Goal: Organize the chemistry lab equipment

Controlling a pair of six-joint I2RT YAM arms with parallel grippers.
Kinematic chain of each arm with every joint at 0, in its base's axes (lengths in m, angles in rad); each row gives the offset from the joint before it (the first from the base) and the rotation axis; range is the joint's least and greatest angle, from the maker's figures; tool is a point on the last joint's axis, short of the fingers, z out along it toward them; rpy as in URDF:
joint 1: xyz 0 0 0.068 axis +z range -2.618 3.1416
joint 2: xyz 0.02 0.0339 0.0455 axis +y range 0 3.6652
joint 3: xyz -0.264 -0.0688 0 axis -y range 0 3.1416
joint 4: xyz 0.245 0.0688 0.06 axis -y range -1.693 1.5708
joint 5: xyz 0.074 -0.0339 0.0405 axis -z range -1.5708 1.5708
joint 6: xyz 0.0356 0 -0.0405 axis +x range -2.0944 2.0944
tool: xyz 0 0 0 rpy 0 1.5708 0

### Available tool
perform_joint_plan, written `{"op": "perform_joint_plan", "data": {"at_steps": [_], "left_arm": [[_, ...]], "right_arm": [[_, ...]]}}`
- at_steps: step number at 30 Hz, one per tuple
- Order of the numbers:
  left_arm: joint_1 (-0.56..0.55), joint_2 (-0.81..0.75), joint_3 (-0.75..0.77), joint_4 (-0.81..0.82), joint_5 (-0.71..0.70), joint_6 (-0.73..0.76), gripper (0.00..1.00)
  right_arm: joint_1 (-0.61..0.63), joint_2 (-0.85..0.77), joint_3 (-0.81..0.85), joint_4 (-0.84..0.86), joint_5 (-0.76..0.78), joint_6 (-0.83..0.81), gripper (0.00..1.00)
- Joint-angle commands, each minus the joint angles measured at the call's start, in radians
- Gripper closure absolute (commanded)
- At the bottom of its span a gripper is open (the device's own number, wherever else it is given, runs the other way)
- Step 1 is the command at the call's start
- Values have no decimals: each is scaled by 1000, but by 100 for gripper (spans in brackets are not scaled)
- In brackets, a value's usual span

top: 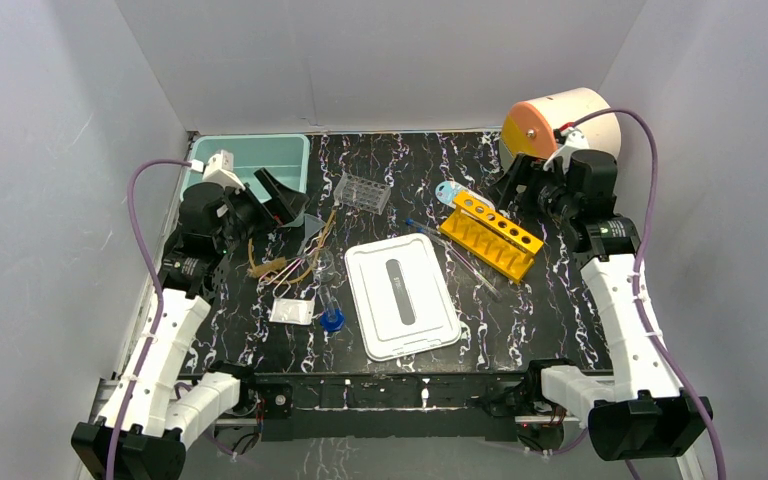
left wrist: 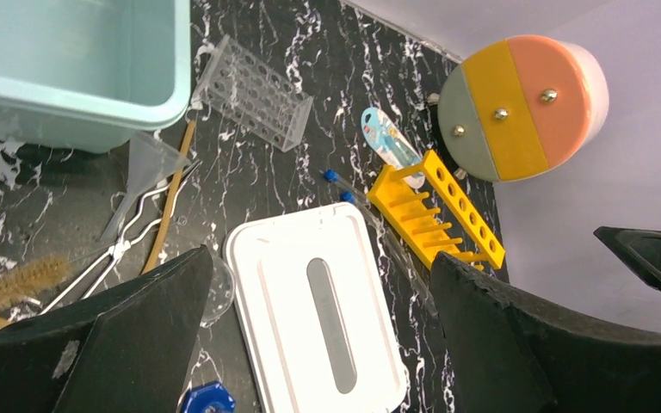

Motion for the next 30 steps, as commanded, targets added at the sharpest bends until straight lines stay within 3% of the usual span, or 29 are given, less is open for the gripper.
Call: {"op": "perform_joint_plan", "data": {"at_steps": [1,8,17,30], "left_arm": [[-1,-26,-27,-75,-30,-19,2],[-1,35,4,-277,-103,20,2],[-1,16,-25,-321,-171,-16,2],[-1,81,-30,-342,-226,-3,2]], "right_arm": [[77,22,42,47,-12,41,16],[269,96,64,30,131,52,23],[586,227,110,45,335,46,23],[806,430,188,104,404,-1,22]]}}
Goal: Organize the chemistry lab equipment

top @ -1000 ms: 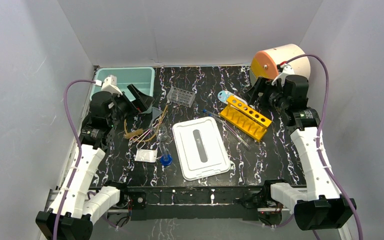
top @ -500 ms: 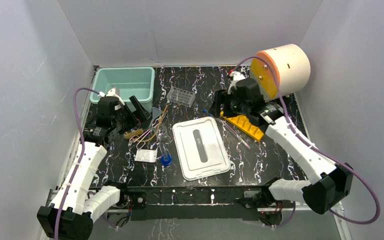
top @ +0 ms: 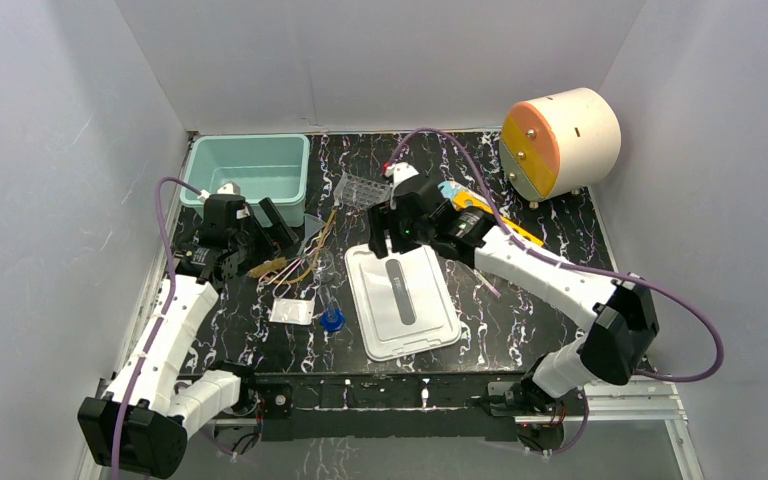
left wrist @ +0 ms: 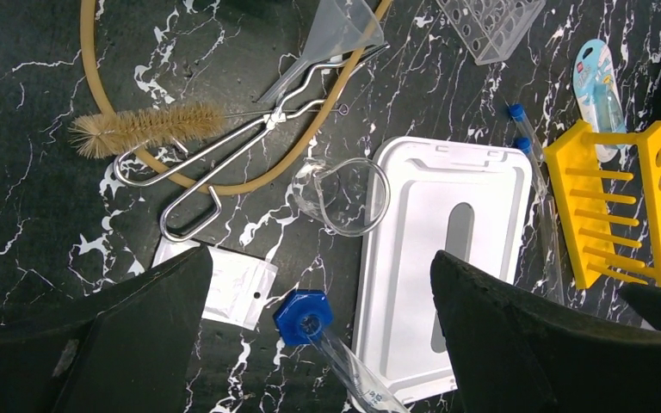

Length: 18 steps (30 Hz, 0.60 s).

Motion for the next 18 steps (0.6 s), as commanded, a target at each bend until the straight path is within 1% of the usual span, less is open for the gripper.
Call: {"op": "perform_joint_plan", "data": {"at_steps": [1,7,11,13,15,18], "left_arm": [[-1,6,0,-7,-26,12,2],[-1,27,-10,3,3,2,2],[-1,33,-17,17,12,7,2],[-1,35,-20,23,42,11,2],[-1,40,-20,27,50,14,2],[0,47,-17,33,47,18,2]], "right_arm": [[50,36,71,55,48,-37,22],[56,116,144,-3,110,22,22],[54,174,189,-56,151,28,23],[52,209,229,-108,208,28,21],[37,240,261,-143,239,19,20],[-4,275,285,-166,243,1,20]]}}
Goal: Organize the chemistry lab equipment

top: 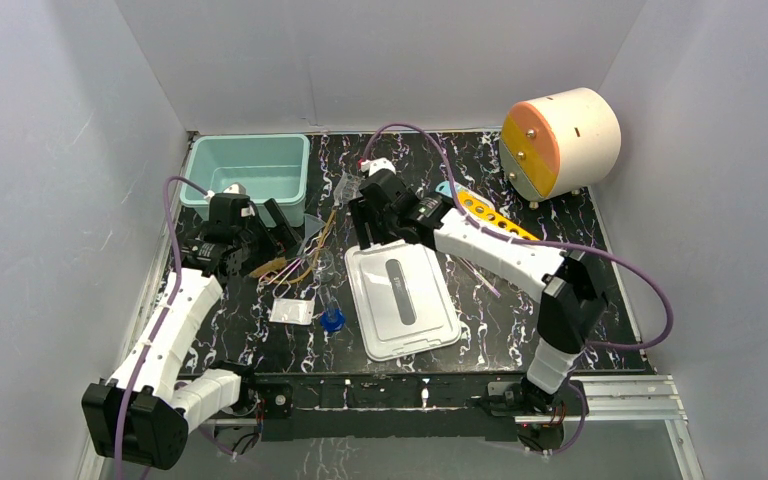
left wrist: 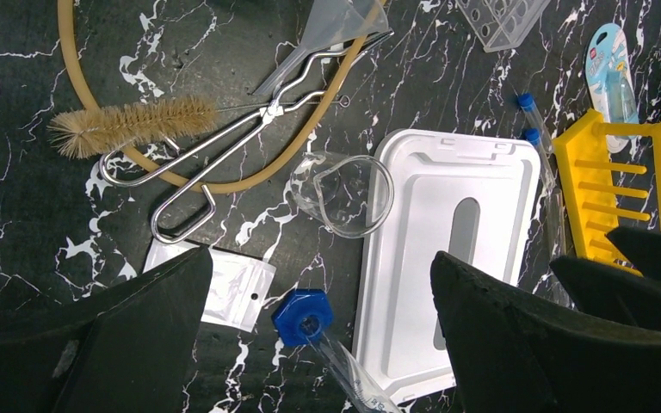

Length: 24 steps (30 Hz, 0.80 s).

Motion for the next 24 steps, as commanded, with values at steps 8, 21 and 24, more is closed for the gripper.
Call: {"op": "perform_joint_plan", "data": {"at_steps": [8,21,24], "left_arm": [[-1,37,9,27,26,14,2],[-1,93,13,69,33,6,2],[0,102,14,70,31,3,2]], "right_arm": [[-222,48,40,-78,0,-68,30],[-436,-57,-147,-44,-102,-184,32],[-436,-90,-218,-47,-125,-206,41]]}}
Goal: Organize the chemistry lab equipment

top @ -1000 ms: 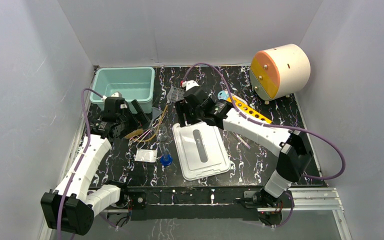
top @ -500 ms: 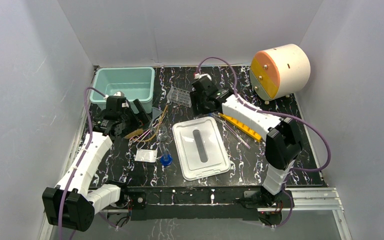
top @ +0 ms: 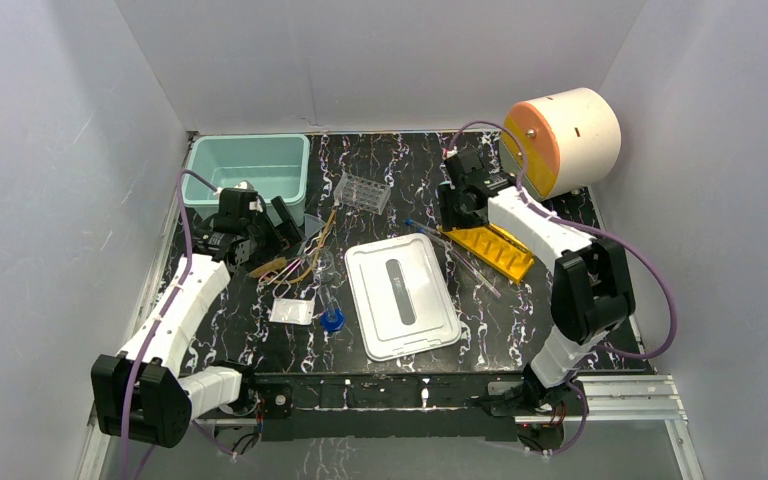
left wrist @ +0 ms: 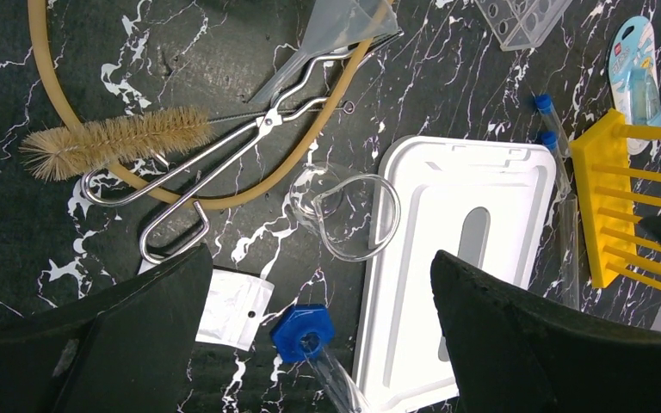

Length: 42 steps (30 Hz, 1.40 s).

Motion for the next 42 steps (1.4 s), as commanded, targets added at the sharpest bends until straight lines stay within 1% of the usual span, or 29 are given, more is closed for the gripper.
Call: {"op": "perform_joint_plan", "data": {"at_steps": [1,4,6,8,11,14,16,21,23,27,35,39,42], "left_arm": [[-1,2,15,9,9,-3,2],[-1,-3,17,11,8,-11,2],[-1,-9,22,13,6,-14,2],[-1,-10,32,17,8,-14,2],[-1,-8,60,18,12,-14,2],[-1,-8,85,21,16,-15,2],[-1,-11,93,25,17,-16,2],[-1,-10,103,37,21,-17,2],[0,-9,105,40,21,-18,2],[-1,-4,111,47,28,-18,2],[0,-9,114,47,30,-5,2],[-1,-22,115,42,31,0,2],[-1,-34,122,34,26,13,2]], "right_arm": [[6,-97,-96,24,-60,-58,43],[5,-143,-189,52,-40,-75,45],[6,-164,-235,73,-12,-85,42],[3,-177,-271,105,-16,-118,39],[2,-164,-297,137,-38,-181,37],[-6,-138,-295,160,-64,-241,36],[-13,-119,-283,166,-93,-250,37],[-18,-88,-290,191,-187,-339,41],[-17,-74,-294,198,-189,-350,42],[-18,-34,-285,193,-142,-363,42],[-18,2,-283,184,-202,-373,42],[-16,15,-286,176,-264,-384,51],[-17,26,-287,173,-270,-394,54]]}}
